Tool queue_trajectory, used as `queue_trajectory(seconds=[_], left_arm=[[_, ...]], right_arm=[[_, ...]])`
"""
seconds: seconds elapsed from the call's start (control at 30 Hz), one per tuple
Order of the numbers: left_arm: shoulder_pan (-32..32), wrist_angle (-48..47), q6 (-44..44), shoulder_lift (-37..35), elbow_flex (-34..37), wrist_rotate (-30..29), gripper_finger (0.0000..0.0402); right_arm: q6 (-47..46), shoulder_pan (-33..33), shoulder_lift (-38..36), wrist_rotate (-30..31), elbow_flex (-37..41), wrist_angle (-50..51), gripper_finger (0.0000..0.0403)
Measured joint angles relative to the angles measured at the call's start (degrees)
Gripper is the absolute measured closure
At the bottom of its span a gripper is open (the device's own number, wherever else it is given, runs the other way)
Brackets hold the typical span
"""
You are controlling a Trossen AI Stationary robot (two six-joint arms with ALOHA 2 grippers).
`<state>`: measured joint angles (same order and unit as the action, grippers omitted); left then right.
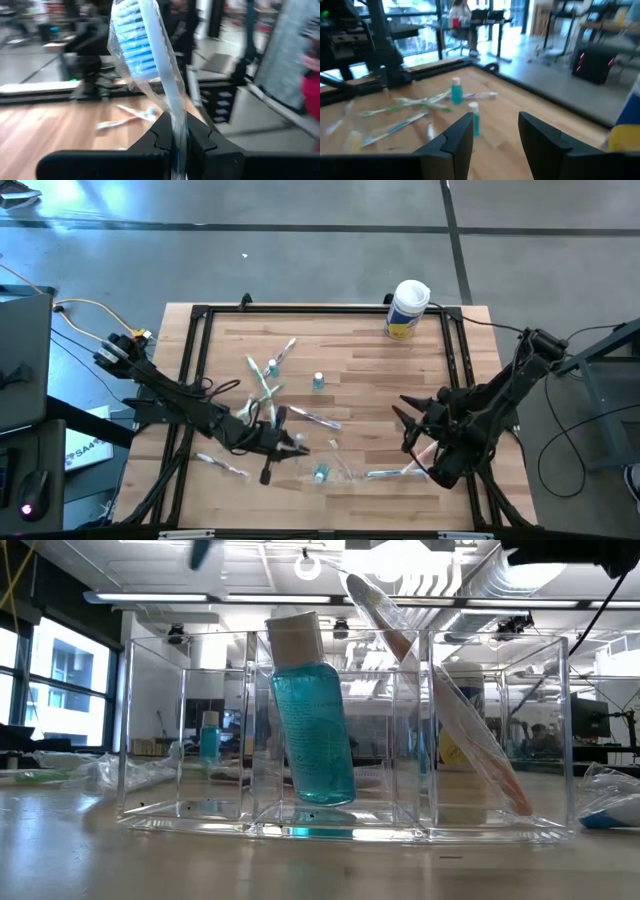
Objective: Pick & Place toothbrushing station
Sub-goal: Put the blue toothbrush into the transparent organizer
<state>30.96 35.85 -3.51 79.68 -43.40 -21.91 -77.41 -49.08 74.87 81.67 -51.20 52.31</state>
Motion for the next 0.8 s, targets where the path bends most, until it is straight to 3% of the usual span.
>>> queue_trajectory(seconds=[0.17,0.43,0.6,0.8], left_arm=[[-1.6,-1.1,-2.7,-0.8,0.0,-1.7,0.0389],[-7.2,-2.3,-8.6,-0.8,0.0,-0.2,0.0389],[-2.9,3.3,-6.0,-0.9,0.0,1.6,0.0389],[5.0,4.9,-2.2,0.5,-0.1,-13.8,0.0389]], right_arm=[[0.7,2.5,-2.5,7.8,0.0,2.7,0.0254],[0.7,7.7,-8.0,6.8,0.9,5.1,0.0254],[1.5,8.4,-8.6,8.2,1.5,6.6,0.0254],[3.6,11.6,-8.6,8.4,1.5,7.4,0.0254]])
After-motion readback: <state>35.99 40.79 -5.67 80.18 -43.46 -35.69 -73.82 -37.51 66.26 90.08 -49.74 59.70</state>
